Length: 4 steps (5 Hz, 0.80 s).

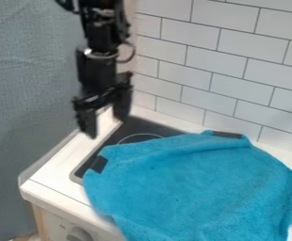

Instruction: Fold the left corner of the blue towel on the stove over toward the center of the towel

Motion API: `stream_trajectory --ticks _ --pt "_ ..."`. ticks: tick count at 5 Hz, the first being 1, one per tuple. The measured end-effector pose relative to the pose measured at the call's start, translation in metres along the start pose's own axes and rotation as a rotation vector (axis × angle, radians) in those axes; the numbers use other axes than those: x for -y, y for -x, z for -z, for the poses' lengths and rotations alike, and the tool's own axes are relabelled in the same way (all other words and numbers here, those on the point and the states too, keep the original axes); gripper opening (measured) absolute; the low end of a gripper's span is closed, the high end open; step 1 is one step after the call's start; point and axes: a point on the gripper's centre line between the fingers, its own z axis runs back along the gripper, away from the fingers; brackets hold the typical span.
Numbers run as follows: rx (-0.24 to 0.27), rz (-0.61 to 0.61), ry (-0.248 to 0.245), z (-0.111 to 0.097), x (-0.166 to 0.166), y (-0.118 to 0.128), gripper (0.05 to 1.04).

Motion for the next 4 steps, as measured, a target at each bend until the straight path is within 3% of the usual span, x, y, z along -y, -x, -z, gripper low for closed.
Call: stream_trajectory --ticks 1,2,3,4 --pt "0.056 0.140 0.005 0.009 -0.005 -0.006 1.000" --pt "0.072 0.315 0.017 0.017 -0.008 -0.010 1.000" --pt "0.027 0.379 -0.027 0.035 -0.015 -0.013 1.000" --pt "-0.022 0.438 -0.034 0.047 -0.006 -0.012 1.000"
